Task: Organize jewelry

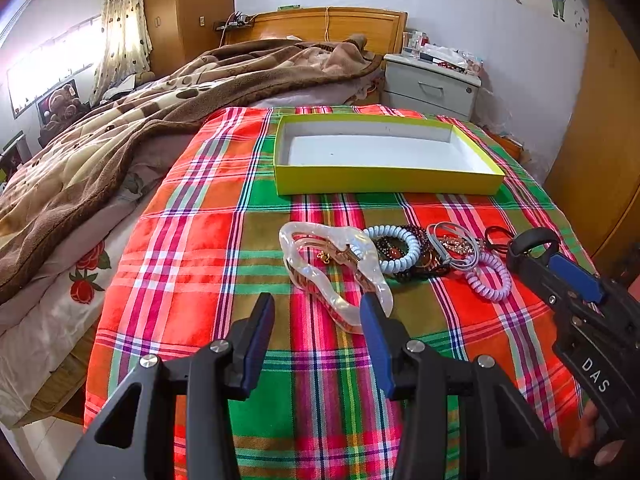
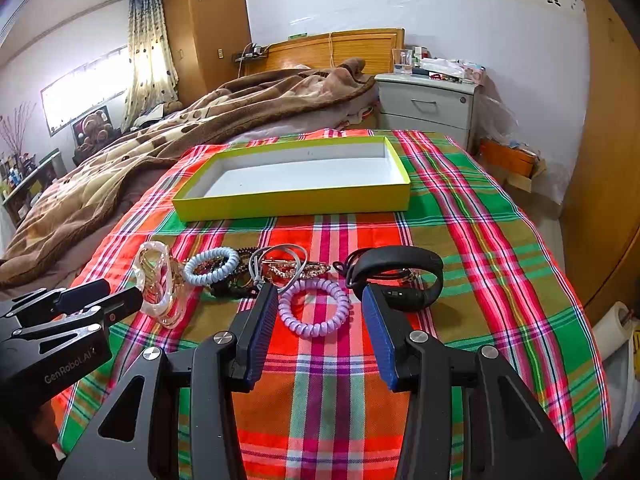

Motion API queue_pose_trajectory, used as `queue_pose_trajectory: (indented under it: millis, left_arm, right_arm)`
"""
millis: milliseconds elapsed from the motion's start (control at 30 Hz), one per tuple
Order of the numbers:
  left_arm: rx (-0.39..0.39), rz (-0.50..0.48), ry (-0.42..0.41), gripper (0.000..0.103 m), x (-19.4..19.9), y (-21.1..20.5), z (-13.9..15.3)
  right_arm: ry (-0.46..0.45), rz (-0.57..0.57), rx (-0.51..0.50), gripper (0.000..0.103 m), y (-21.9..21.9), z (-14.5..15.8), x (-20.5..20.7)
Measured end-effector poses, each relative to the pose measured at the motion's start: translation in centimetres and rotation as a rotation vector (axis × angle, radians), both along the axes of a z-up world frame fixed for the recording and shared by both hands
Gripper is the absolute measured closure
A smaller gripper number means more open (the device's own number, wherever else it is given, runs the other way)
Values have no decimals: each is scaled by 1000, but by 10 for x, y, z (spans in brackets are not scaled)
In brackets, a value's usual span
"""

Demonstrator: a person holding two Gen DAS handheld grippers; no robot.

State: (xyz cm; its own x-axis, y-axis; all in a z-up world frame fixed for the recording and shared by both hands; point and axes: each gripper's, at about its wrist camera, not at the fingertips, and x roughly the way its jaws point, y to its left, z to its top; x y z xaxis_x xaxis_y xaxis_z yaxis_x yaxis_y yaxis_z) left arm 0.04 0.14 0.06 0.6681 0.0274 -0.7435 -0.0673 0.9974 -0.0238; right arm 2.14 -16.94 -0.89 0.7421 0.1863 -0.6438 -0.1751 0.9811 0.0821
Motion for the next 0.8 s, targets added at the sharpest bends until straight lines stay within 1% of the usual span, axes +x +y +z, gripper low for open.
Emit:
queue_pose_trajectory:
  millis: [333, 800]
  left_arm:
    - [-7, -3, 11, 57, 1, 2, -1]
    - [-6, 5, 5, 57, 0, 4, 0]
  right_arm:
    - [1, -1, 1, 58, 0, 0, 0]
    - [-1, -1, 1, 58, 0, 0, -1]
